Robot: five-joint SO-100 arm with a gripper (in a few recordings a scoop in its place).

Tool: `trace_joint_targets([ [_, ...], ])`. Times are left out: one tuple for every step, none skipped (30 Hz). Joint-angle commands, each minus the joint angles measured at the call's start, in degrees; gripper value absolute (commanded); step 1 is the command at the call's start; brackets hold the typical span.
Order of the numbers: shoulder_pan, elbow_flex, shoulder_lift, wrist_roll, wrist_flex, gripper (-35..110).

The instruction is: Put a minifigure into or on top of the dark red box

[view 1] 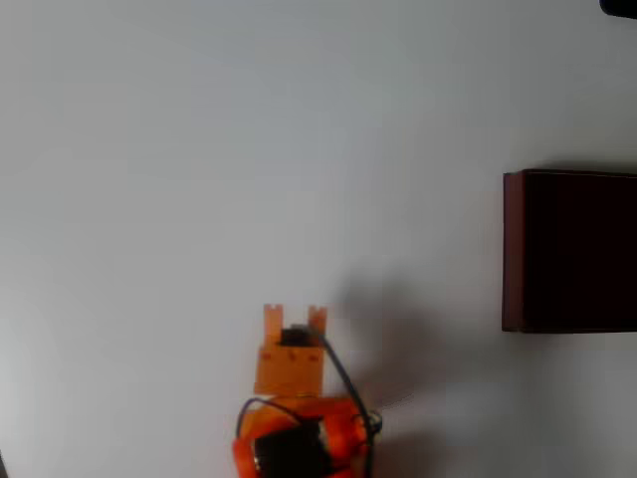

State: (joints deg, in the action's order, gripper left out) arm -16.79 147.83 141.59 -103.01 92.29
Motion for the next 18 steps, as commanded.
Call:
trace_joint_targets([
  [-2.64, -1.58, -2.46, -1.23, -2.55, 19],
  [-3.08, -0.79, -2.99, -1.05, -3.87, 19],
  [-3.34, 0.00, -3.69, -0.70, -5.27, 20],
  [-3.25, 0.53, -4.57, 0.44, -6.77, 19],
  [-3.16, 0.62, -5.89, 0.88, -7.47, 19],
  [-3.25, 0.26, -7.47, 1.05, -7.38, 19],
  [-3.34, -0.53, -9.14, 1.32, -6.86, 19],
  [-3.34, -1.23, -10.72, 1.49, -6.42, 19],
  [-3.08, -1.58, -12.13, 2.11, -6.33, 19],
  [-2.64, -1.67, -13.18, 2.55, -6.33, 19],
  [-2.37, -1.67, -13.89, 2.72, -6.42, 19],
  [-2.20, -1.58, -14.33, 3.16, -6.42, 19],
  [-2.02, -1.58, -14.68, 3.25, -5.98, 19],
  [-1.41, -1.76, -15.03, 3.87, -5.45, 19],
  [-1.05, -2.02, -15.38, 3.96, -4.39, 19],
  [-0.79, -2.20, -15.64, 3.96, -3.69, 19],
  [-0.35, -2.11, -15.64, 4.39, -3.52, 20],
  [0.26, -1.67, -15.64, 4.75, -3.60, 20],
])
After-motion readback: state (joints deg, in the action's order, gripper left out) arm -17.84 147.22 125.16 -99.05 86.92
